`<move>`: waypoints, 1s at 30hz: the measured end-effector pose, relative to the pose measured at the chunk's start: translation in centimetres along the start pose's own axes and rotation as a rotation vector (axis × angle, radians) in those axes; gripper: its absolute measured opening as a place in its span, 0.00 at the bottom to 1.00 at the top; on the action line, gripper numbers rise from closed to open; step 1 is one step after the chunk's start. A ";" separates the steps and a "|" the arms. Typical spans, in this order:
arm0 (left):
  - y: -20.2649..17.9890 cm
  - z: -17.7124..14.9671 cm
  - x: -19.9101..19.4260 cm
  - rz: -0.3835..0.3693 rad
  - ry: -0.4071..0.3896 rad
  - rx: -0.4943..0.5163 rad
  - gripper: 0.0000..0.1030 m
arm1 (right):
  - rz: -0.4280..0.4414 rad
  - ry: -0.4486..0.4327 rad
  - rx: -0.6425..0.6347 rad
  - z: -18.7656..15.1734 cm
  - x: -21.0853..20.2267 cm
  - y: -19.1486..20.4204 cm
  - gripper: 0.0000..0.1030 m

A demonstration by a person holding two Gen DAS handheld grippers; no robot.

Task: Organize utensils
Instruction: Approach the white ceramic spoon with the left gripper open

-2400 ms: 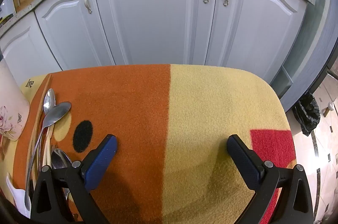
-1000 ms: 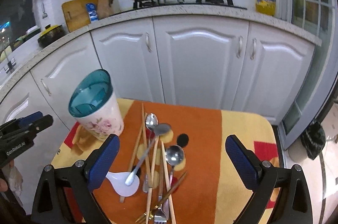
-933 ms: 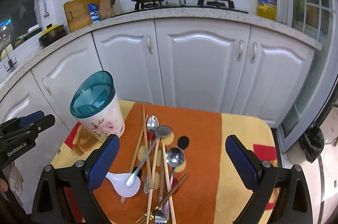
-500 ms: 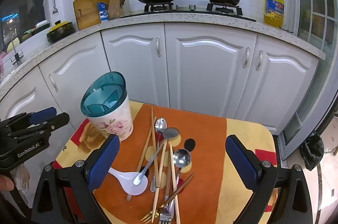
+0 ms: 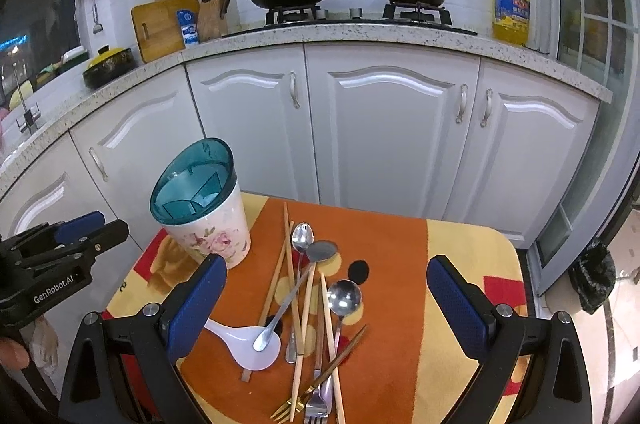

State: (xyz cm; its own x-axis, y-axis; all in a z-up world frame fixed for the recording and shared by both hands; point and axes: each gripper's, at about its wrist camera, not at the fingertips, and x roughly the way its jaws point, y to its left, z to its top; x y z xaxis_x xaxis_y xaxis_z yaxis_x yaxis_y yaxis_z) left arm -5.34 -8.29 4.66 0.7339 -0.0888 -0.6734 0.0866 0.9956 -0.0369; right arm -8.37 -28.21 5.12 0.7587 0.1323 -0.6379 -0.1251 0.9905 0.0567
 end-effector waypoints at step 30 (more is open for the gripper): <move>-0.3 -0.6 0.5 -0.008 0.024 0.008 0.41 | -0.044 0.069 -0.017 -0.6 1.6 0.0 0.98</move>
State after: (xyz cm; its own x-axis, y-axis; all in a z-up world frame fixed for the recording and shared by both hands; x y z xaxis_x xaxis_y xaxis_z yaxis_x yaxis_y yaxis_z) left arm -5.39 -8.64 3.86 0.7169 -0.0962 -0.6905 0.0984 0.9945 -0.0364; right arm -7.55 -28.01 3.60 0.7177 0.0856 -0.6911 -0.1045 0.9944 0.0147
